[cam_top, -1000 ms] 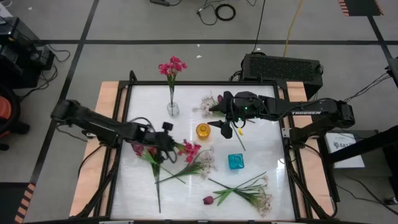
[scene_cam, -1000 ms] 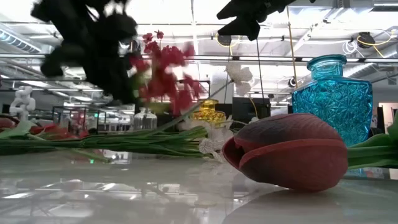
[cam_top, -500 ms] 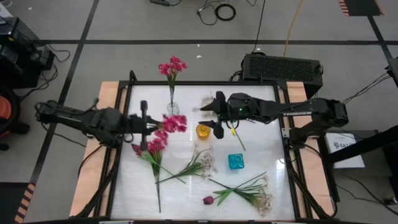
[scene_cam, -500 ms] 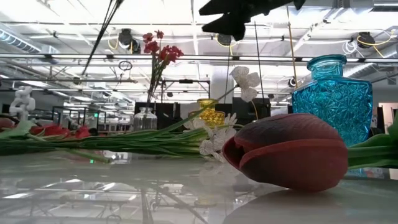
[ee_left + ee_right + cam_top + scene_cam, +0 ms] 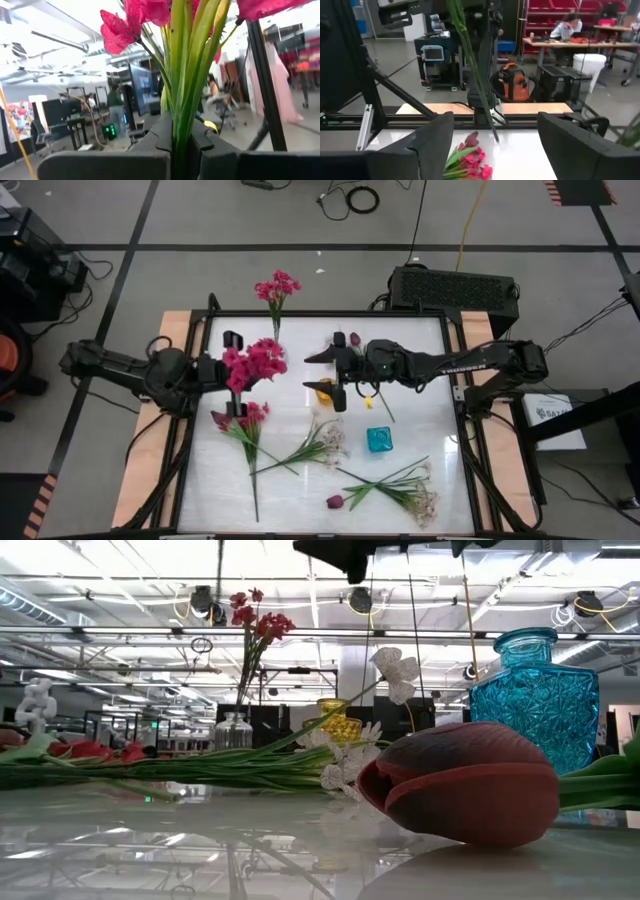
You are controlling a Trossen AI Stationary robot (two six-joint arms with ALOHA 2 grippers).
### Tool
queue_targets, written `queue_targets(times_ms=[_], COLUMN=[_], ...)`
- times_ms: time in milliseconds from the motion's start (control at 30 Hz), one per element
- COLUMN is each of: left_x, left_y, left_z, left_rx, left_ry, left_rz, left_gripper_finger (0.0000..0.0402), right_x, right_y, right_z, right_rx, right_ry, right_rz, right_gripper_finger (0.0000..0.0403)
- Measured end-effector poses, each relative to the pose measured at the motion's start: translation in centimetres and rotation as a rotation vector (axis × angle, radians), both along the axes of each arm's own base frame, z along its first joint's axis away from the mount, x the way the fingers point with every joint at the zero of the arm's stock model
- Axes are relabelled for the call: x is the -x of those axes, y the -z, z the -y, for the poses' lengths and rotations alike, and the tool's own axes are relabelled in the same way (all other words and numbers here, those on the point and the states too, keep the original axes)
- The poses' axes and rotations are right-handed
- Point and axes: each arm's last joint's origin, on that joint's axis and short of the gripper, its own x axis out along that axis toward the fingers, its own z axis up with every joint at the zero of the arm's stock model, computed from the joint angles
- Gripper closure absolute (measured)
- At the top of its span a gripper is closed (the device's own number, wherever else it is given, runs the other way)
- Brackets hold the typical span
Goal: Sort flowers into vase by color
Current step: Put the right pink flower into the transparent vase
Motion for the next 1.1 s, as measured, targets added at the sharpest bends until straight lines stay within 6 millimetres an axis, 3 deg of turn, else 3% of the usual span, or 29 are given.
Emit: queue_targets(times_ms=[367, 700, 933, 1100], left_x=[-3.2, -4.7, -5.3, -5.4], left_y=[0.5, 1.4, 2.0, 2.0], left_z=[0.8, 1.0, 1.1, 0.9], left_rx=[0.037, 0.031, 0.03, 0.028], left_ry=[0.024, 0.009, 0.016, 0.012], left_rz=[0.229, 0.319, 0.351, 0.355], left_gripper_finger=[0.0388, 0.0388, 0.0388, 0.0388], right_x=[0.0, 0.0, -0.4, -0.6], right_y=[-0.5, -0.4, 0.2, 0.5], right_z=[-1.3, -1.3, -1.3, -1.3], right_rx=[0.042, 0.048, 0.054, 0.05], right_ry=[-0.035, -0.041, -0.04, -0.034], right_rz=[0.048, 0.045, 0.028, 0.022], right_gripper_finger=[0.0126, 0.0167, 0.0219, 0.0293])
